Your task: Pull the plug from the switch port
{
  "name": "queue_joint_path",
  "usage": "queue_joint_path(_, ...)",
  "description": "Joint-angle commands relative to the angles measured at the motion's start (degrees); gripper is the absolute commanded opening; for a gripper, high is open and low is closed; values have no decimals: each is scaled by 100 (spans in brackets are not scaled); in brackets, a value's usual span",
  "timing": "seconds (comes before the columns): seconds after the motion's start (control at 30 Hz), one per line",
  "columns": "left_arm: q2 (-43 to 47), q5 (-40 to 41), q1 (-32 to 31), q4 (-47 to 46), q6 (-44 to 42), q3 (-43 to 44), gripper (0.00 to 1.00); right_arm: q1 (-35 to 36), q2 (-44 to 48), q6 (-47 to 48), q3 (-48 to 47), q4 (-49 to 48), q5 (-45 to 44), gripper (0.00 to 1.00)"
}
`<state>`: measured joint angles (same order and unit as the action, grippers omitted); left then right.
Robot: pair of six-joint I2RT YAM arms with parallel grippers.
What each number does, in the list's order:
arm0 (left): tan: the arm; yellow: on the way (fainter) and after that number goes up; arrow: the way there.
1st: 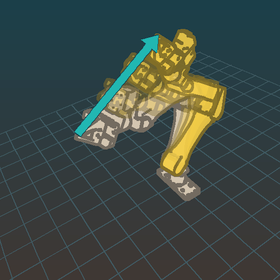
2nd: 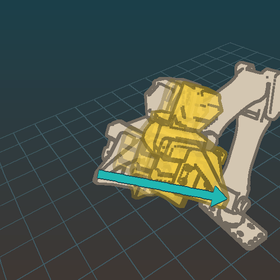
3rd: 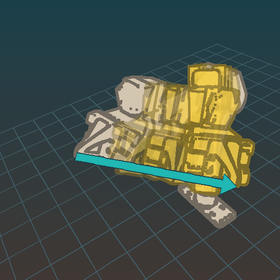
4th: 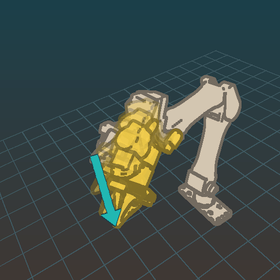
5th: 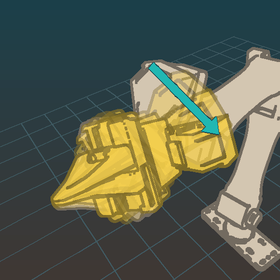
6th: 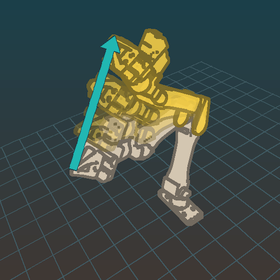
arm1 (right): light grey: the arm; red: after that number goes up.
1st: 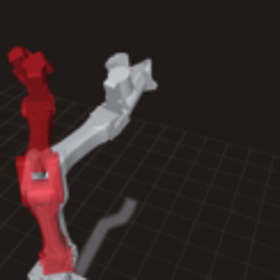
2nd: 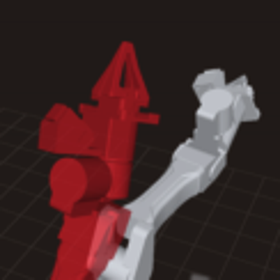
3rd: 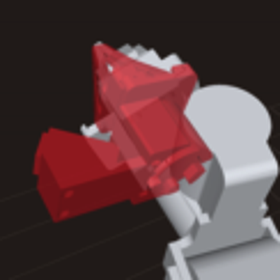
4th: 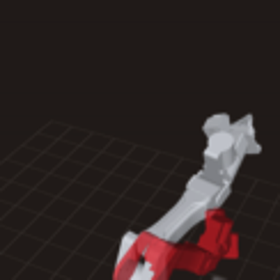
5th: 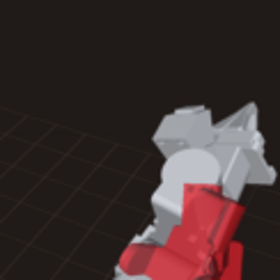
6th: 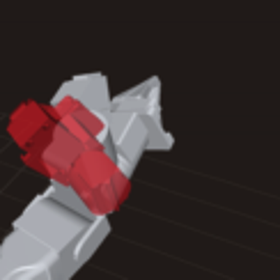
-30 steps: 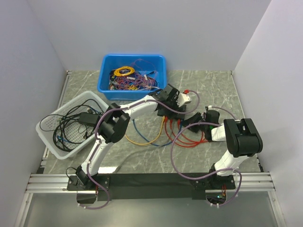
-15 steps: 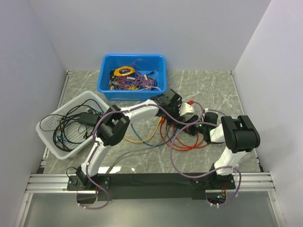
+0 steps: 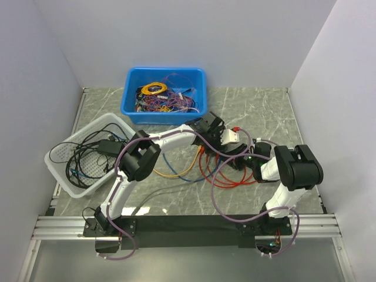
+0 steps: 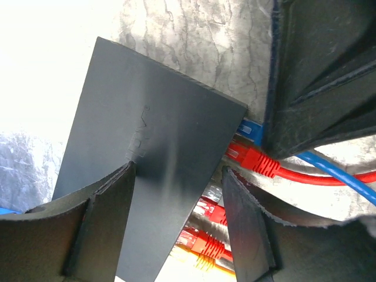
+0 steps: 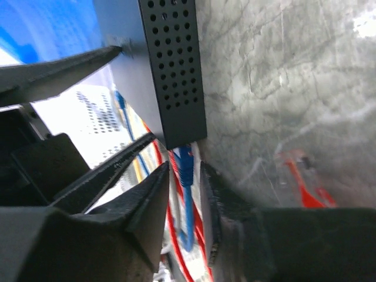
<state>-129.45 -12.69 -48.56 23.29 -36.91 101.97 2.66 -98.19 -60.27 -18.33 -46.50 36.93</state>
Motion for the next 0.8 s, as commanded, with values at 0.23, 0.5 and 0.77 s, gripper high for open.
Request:
queue_joint_path(0.23,-160,47,145,413,69,-46,61,-2,-824,-688,189,-1238,-449,34)
queue_joint_path(0.5,-160,3,180,431,87,-28,59,-2,-991,-881,180,-1634,-652,21)
queue_joint_path(0.77,-335,258,188,168,377,103,60,-11,-1018,-838,356,-1661,-494,0)
